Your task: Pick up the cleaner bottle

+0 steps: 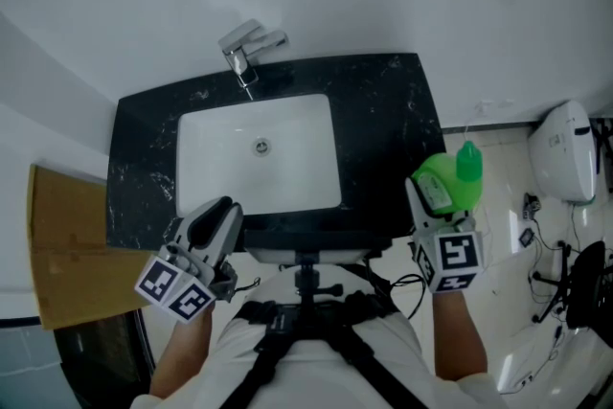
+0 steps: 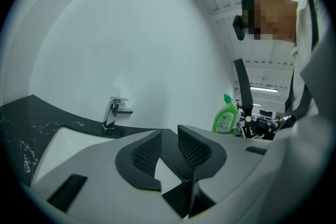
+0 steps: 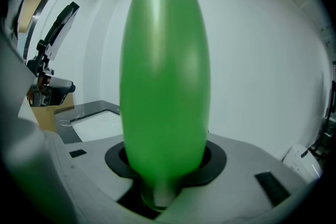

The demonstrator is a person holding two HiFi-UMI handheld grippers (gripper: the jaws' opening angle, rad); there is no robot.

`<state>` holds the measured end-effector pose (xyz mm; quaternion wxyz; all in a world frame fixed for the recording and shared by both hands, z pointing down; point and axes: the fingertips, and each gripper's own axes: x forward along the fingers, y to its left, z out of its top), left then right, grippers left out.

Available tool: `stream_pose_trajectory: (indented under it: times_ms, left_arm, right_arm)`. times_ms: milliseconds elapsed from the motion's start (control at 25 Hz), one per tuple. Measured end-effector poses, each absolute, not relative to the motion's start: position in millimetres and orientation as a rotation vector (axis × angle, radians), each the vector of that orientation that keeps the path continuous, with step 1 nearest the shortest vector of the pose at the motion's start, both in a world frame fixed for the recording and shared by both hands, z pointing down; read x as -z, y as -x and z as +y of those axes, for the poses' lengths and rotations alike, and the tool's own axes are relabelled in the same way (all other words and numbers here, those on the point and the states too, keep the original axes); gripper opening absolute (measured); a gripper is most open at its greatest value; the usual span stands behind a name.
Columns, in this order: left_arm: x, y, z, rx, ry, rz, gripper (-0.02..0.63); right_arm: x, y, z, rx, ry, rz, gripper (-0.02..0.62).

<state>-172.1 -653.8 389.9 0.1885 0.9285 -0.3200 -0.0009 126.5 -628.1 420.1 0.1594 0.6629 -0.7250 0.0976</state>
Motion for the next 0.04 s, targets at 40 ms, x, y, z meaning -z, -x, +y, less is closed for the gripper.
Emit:
stream_pose_trajectory:
  times_ms: [40]
  left_arm:
    - [-389.8,171.7,-653.7,0.002,-2.612,-0.899,0.098]
  right_arm:
    - [-419.8,-126.3,-628.2,-0.281,-1.895,-2.071,0.173]
